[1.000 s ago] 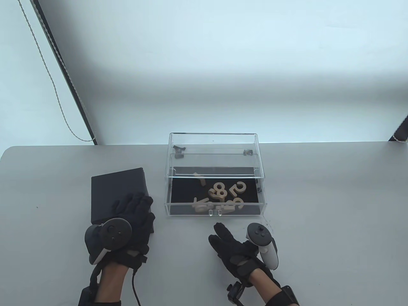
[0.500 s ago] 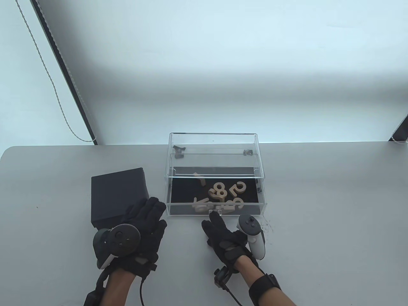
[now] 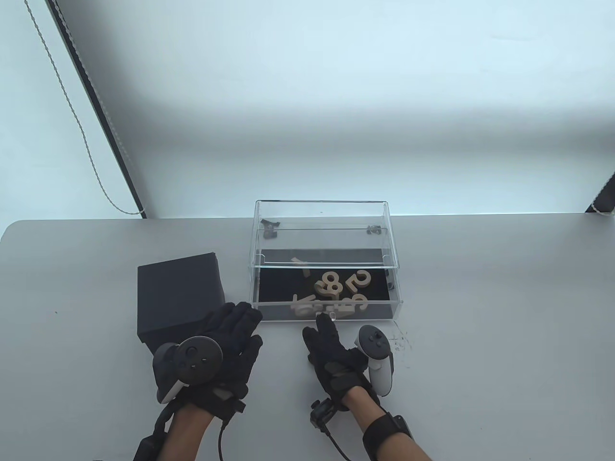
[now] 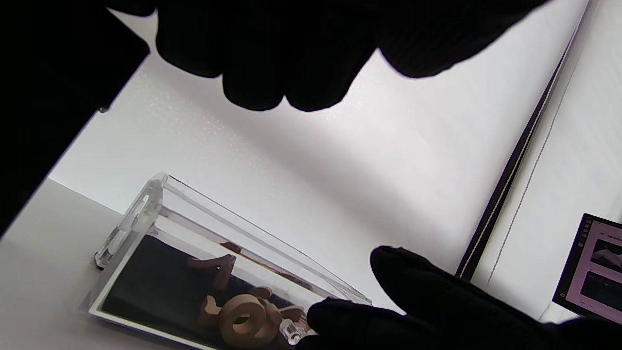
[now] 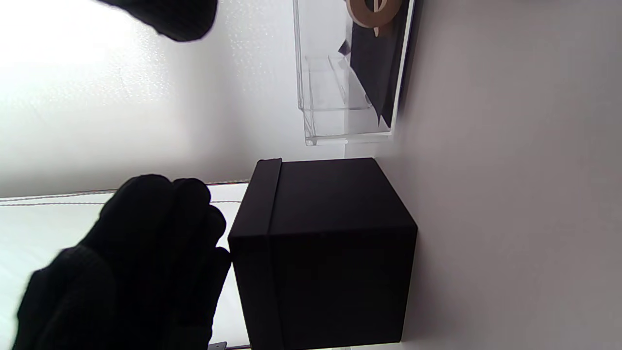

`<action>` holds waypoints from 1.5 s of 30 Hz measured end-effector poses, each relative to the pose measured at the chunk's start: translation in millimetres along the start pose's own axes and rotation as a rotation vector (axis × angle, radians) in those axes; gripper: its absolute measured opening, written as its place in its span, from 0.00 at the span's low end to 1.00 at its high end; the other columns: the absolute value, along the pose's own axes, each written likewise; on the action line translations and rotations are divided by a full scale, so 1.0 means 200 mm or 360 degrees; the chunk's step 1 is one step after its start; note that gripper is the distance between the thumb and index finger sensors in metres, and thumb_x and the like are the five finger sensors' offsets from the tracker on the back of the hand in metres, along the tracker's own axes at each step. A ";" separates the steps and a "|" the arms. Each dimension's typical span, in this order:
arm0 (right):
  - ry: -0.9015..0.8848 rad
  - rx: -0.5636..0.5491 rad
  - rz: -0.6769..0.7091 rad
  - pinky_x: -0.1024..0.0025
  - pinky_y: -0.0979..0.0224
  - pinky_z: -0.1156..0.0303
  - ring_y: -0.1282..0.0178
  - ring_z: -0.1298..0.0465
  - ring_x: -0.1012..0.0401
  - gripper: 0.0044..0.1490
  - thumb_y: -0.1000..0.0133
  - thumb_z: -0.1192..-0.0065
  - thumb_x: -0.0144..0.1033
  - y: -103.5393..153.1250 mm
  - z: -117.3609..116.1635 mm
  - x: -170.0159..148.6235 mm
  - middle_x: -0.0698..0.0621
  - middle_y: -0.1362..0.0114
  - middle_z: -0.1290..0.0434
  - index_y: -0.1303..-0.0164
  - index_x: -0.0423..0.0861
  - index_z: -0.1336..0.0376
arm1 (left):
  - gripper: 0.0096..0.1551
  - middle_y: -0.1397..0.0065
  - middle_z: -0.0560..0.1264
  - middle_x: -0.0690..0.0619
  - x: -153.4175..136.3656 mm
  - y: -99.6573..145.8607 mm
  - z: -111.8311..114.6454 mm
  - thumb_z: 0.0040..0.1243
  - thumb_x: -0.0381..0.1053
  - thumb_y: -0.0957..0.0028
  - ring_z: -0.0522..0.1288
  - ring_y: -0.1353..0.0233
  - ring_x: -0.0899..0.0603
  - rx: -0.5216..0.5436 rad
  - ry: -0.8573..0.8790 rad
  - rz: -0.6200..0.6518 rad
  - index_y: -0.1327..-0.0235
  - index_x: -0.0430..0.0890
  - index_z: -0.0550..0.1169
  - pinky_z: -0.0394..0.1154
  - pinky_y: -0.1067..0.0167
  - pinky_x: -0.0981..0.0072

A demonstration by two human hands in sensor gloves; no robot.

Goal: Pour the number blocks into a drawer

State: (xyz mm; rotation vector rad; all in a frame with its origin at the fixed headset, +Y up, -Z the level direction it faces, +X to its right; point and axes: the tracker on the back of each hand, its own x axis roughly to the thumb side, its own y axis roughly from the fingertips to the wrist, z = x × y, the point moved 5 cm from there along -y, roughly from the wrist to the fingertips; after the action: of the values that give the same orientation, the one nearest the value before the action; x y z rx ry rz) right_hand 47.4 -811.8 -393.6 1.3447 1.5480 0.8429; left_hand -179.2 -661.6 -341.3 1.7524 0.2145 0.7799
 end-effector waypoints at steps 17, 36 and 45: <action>0.0043 -0.0023 -0.0037 0.33 0.23 0.53 0.20 0.63 0.34 0.58 0.41 0.52 0.63 -0.26 0.10 0.07 0.35 0.23 0.79 0.25 0.42 0.75 | 0.36 0.18 0.68 0.42 0.13 0.01 0.14 0.50 0.64 0.49 0.59 0.20 0.32 -0.0136 -0.0050 0.0131 0.29 0.48 0.71 0.49 0.25 0.32; 0.0068 -0.0069 -0.0002 0.30 0.26 0.51 0.21 0.56 0.32 0.56 0.43 0.49 0.62 -0.25 0.17 0.13 0.34 0.20 0.70 0.23 0.40 0.67 | 0.36 0.18 0.68 0.42 0.09 0.01 0.28 0.50 0.64 0.49 0.60 0.20 0.31 -0.0303 -0.0040 0.0078 0.29 0.48 0.70 0.50 0.25 0.31; 0.0251 0.0022 0.0039 0.30 0.26 0.51 0.22 0.53 0.31 0.55 0.44 0.48 0.62 -0.03 0.18 0.18 0.32 0.20 0.66 0.23 0.39 0.64 | 0.36 0.18 0.68 0.42 0.05 0.01 0.32 0.50 0.64 0.49 0.59 0.20 0.32 -0.0355 -0.0037 0.0033 0.29 0.48 0.70 0.50 0.25 0.31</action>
State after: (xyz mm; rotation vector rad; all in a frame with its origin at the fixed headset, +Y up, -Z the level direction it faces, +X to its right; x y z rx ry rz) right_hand 78.8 -779.0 -418.9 1.3360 1.6636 0.9752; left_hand -134.2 -707.6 -343.4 1.5539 0.0901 0.7678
